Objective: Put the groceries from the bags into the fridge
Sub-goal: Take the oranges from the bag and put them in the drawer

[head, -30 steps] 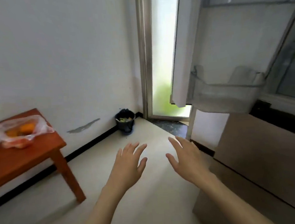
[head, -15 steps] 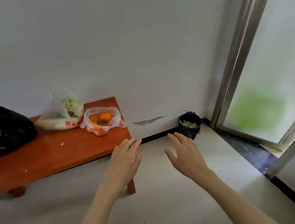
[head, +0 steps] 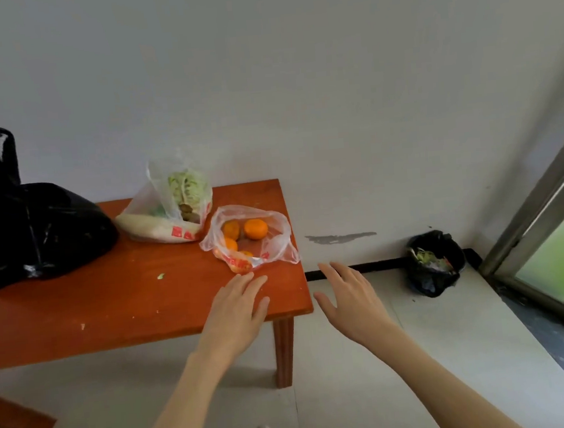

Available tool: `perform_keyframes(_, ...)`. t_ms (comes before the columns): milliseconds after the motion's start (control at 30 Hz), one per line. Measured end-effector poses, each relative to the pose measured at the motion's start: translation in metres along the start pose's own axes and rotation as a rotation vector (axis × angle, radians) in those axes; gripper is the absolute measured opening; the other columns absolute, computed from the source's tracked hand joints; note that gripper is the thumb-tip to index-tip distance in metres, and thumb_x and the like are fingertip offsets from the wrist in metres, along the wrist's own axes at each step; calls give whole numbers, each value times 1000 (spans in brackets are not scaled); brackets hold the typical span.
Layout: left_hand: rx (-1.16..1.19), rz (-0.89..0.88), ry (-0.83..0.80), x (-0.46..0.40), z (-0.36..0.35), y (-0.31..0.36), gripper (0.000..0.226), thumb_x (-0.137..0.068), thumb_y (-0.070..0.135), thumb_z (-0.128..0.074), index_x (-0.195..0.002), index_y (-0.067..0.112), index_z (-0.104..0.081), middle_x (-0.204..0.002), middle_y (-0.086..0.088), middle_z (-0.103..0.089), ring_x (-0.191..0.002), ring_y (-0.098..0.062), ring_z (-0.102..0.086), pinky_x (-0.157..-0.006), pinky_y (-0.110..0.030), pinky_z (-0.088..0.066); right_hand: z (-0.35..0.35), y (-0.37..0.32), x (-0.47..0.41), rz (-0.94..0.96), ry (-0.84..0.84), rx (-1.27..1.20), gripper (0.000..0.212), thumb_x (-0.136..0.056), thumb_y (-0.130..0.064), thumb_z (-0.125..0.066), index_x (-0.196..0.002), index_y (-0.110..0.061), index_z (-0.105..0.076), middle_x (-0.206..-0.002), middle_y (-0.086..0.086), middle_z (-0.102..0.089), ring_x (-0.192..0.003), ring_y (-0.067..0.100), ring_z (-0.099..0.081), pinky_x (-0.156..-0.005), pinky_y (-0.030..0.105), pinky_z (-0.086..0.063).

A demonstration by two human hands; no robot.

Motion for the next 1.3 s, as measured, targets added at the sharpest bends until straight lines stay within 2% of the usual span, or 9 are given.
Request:
perform_keyframes(167,52,-31,-28,-90,-11,-55,40,-96,33,-42,-135,24,-43,-141,3,-43,-130,-11,-37,-109,-29,-30,-26,-8,-99,5,-6,-41,48,-98,-35,-40,-142,-21,-31,-145,1,-38,-133,18,-34,-108,30,-29)
perform_keyframes(367,70,-40,-165,-184,-35,-101,40,-97,28,-40,-137,21,-41,-142,0,-42,-132,-14,-35,-107,-27,-30,-48,-17,-203,5,16,35,38,-98,-29,-41,-132,-15,-48,-130,5,-54,-119,22,-48,-100,33,-38)
perform_keyframes(500,72,-12,-235,-220,-65,-119,37,-97,26,-39,-134,18,-44,-137,-2,-46,-127,-16,-40,-105,-28,-31,-67,-26,-258,148,9,102,30,-96,-21,-46,-122,-13,-57,-123,9,-59,-111,28,-53,-94,37,-42)
perform_keyframes(633,52,27,-316,-233,-100,-136,35,-97,25,-40,-131,18,-47,-134,-1,-48,-126,-16,-39,-106,-30,-31,-105,-34,-309,276,-202,210,34,-98,-28,-37,-126,-17,-52,-128,5,-53,-119,22,-45,-101,31,-34)
perform_keyframes(767,5,38,-400,-238,-122,-151,37,-95,31,-44,-130,20,-46,-133,1,-48,-128,-18,-35,-109,-35,-28,-138,-31,-346,297,-296,344,43,-97,-36,-38,-136,-19,-39,-137,7,-46,-127,26,-41,-103,38,-35)
perform_keyframes(867,4,76,-468,-237,-130,-162,48,-90,37,-52,-134,21,-41,-137,-1,-43,-131,-20,-32,-110,-37,-29,-155,-22,-372,242,-326,331,54,-94,-41,-45,-141,-22,-29,-144,7,-38,-130,29,-37,-105,41,-35)
perform_keyframes(1000,-37,79,-518,-238,-136,-166,58,-85,38,-58,-136,23,-36,-137,-3,-43,-131,-23,-31,-107,-37,-32,-177,-15,-392,245,-423,320,68,-87,-42,-57,-143,-23,-24,-149,7,-28,-134,32,-33,-108,40,-32)
perform_keyframes(1133,-155,15,-536,-239,-143,-157,61,-83,35,-61,-136,21,-35,-136,-5,-44,-133,-29,-26,-110,-42,-27,-200,-9,-399,221,-539,312,80,-82,-31,-66,-144,-17,-16,-150,11,-24,-133,35,-32,-104,42,-36)
perform_keyframes(1300,-136,54,-548,-242,-144,-157,63,-77,36,-66,-132,23,-37,-136,-5,-43,-133,-29,-26,-110,-41,-26,-206,-12,-404,245,-524,246,80,-81,-26,-69,-142,-15,-19,-149,14,-23,-135,35,-30,-105,41,-35)
Point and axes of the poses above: each hand's wrist, its own x-axis away from the middle knuckle, its own z-axis out of the back of the hand, y = z × x, the point moved 7 cm from there along -x, towards the middle knuckle
